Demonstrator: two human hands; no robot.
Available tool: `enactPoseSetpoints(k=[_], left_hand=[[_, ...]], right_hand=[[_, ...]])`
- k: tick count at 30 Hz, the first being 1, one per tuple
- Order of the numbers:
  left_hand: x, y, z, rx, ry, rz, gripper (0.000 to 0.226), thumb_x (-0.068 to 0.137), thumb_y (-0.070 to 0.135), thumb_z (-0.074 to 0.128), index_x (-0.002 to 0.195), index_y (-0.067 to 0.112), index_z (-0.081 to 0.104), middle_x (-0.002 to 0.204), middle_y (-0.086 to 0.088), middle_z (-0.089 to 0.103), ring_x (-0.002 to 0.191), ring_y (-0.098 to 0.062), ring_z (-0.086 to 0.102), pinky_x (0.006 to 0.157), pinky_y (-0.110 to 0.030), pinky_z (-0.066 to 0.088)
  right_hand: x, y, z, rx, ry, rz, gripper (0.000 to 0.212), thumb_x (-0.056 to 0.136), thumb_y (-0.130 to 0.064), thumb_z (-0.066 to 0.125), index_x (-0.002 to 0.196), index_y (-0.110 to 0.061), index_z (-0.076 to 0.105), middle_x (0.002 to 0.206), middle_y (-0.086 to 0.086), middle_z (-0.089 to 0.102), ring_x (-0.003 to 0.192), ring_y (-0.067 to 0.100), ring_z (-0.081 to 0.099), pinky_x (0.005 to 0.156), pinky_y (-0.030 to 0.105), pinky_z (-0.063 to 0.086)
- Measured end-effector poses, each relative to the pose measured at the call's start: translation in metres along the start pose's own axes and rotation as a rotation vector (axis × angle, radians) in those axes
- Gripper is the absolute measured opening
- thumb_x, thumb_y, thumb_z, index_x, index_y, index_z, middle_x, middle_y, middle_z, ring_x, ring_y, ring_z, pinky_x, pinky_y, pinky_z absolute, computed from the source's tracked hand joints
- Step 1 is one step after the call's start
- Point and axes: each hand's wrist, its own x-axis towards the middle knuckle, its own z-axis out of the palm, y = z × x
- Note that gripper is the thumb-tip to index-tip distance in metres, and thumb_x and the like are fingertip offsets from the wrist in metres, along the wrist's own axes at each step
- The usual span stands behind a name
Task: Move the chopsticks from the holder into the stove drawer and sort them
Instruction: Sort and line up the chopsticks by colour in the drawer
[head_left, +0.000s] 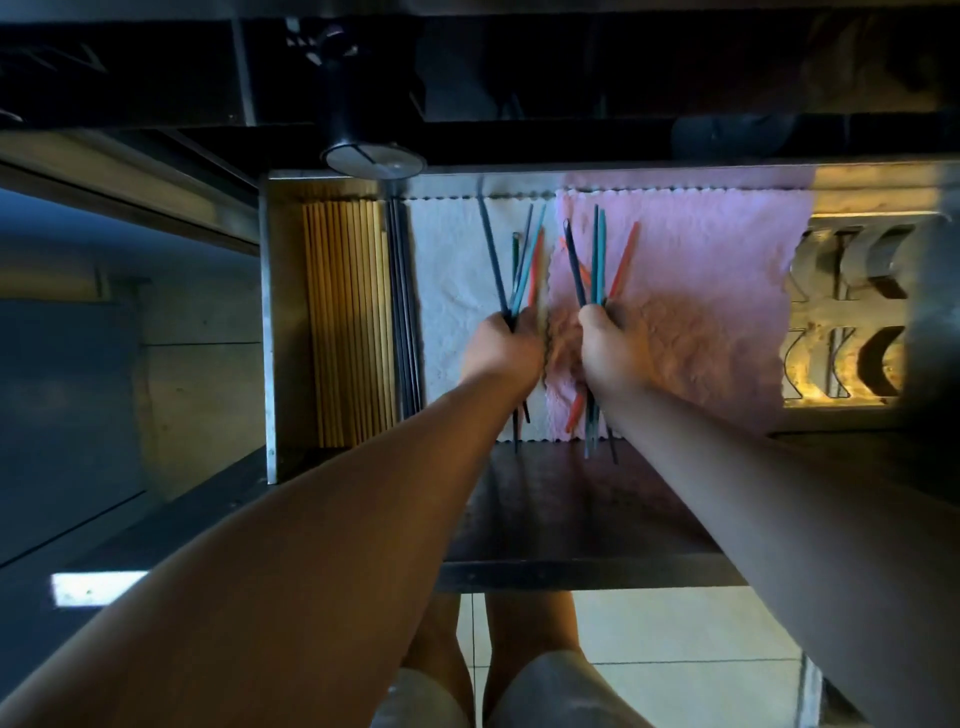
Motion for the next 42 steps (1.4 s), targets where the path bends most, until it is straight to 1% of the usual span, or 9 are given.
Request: enactPoseSetpoints(k=[5,11,14,17,20,25,31,36,42], left_hand=[[-0.005,-0.006,-0.001,-0.041,0.091,-0.036,0.032,0.101,0.034,0.04,0.113,0.01,0.058,0.111,-0.012,0.064,0.101,-0.032,0.06,0.077,-0.032,0.044],[0.001,-0.017,-0.004,-0.217,-0.103,-0.044,0.02,0.092,0.037,0.047,0.085,0.019,0.053,0.097,-0.011,0.072,0.088,-0.034,0.071,0.08,-0.045,0.057],[-0.002,-0.017,-0.023,-0.316,-0.073,-0.062,0.013,0.102,0.026,0.046,0.096,0.017,0.054,0.093,-0.01,0.073,0.075,-0.03,0.072,0.064,-0.037,0.054],[0.002,-0.03,-0.041,-0.331,-0.038,-0.069,0.01,0.102,0.021,0.05,0.107,0.015,0.056,0.089,-0.009,0.072,0.067,-0.023,0.07,0.057,-0.034,0.057],[0.005,-0.041,-0.051,-0.283,-0.001,-0.071,0.015,0.097,0.019,0.059,0.111,0.014,0.058,0.09,-0.007,0.072,0.074,-0.023,0.073,0.062,-0.04,0.062],[0.007,-0.052,-0.058,-0.095,0.069,-0.062,0.027,0.089,0.013,0.065,0.114,0.018,0.058,0.096,-0.003,0.069,0.078,-0.019,0.068,0.057,-0.028,0.055],[0.002,-0.05,-0.065,-0.057,0.117,-0.098,0.042,0.087,0.001,0.063,0.125,0.014,0.054,0.11,-0.003,0.062,0.094,-0.019,0.059,0.074,-0.028,0.049],[0.0,-0.05,-0.077,0.031,0.131,-0.114,0.04,0.087,0.001,0.059,0.125,0.01,0.05,0.113,-0.007,0.058,0.098,-0.024,0.058,0.082,-0.034,0.054],[0.0,-0.051,-0.087,0.189,0.052,-0.085,0.051,0.086,0.002,0.061,0.132,0.01,0.042,0.135,-0.016,0.046,0.112,-0.032,0.056,0.092,-0.044,0.054]], right_hand=[[0.0,0.003,0.006,0.042,-0.06,-0.049,0.019,0.095,-0.029,0.055,0.077,-0.022,0.059,0.047,-0.009,0.048,0.041,0.004,0.045,0.047,0.02,0.033],[-0.002,-0.001,0.013,0.038,-0.14,-0.001,0.03,0.099,-0.028,0.047,0.075,-0.016,0.061,0.046,-0.003,0.046,0.029,0.008,0.039,0.038,0.018,0.033],[-0.006,-0.002,0.02,0.0,-0.193,0.032,0.026,0.098,-0.025,0.051,0.089,-0.007,0.066,0.06,0.006,0.059,0.039,0.015,0.051,0.04,0.025,0.047],[-0.006,0.003,0.036,-0.071,-0.227,0.015,0.032,0.092,-0.031,0.058,0.092,-0.001,0.067,0.078,0.019,0.069,0.059,0.03,0.065,0.061,0.036,0.061],[-0.006,0.003,0.054,-0.182,-0.21,-0.024,0.024,0.093,-0.026,0.06,0.096,-0.004,0.069,0.079,0.01,0.063,0.064,0.021,0.06,0.053,0.013,0.047],[0.003,0.004,0.09,-0.297,-0.226,0.013,0.034,0.087,-0.024,0.067,0.117,-0.008,0.065,0.101,0.005,0.068,0.085,0.021,0.064,0.069,0.027,0.05],[0.005,0.002,0.093,-0.424,-0.168,-0.071,0.037,0.083,-0.006,0.067,0.12,-0.007,0.064,0.119,0.01,0.067,0.111,0.025,0.062,0.098,0.029,0.047],[-0.01,-0.005,0.086,-0.487,-0.078,-0.12,0.03,0.086,-0.013,0.058,0.114,-0.014,0.068,0.119,0.004,0.068,0.114,0.021,0.06,0.085,0.015,0.037],[-0.02,-0.006,0.089,-0.503,-0.037,-0.165,0.031,0.086,-0.012,0.057,0.117,-0.012,0.06,0.119,0.005,0.064,0.114,0.023,0.058,0.082,0.016,0.035]])
